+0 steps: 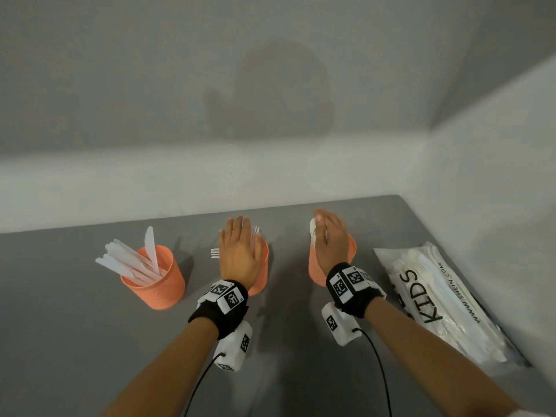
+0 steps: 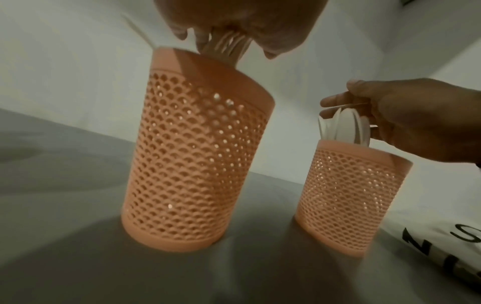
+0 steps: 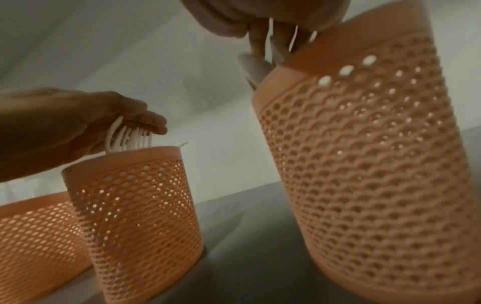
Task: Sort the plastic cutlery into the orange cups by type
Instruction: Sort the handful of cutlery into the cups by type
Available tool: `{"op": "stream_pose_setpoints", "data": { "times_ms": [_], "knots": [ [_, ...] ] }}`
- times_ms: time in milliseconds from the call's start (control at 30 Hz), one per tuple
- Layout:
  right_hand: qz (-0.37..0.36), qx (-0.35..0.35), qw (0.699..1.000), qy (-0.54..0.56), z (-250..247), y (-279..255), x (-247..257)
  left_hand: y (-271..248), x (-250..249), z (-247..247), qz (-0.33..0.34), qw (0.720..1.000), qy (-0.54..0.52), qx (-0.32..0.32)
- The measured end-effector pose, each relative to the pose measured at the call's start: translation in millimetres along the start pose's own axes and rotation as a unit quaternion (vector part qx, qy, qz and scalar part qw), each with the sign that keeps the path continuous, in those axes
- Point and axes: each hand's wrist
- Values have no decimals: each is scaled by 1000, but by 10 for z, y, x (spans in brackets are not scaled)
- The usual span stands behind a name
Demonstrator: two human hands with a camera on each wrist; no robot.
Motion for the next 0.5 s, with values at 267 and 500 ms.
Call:
{"op": "stream_pose_setpoints", "data": {
  "times_ms": [267, 500],
  "knots": [
    [-60, 17, 998, 30, -318, 90, 403, -122, -99, -391, -27, 995, -99, 14],
    [-5, 128, 984, 121, -693, -183, 634, -519, -112, -923, 4, 965, -246, 94]
  ]
}}
Point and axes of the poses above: each hand's wrist, its own y-axis towards the middle knuckle, its own z-axis out of the palm, x = y × z, and after that the axes turned 5 degrees about -z, right-handed
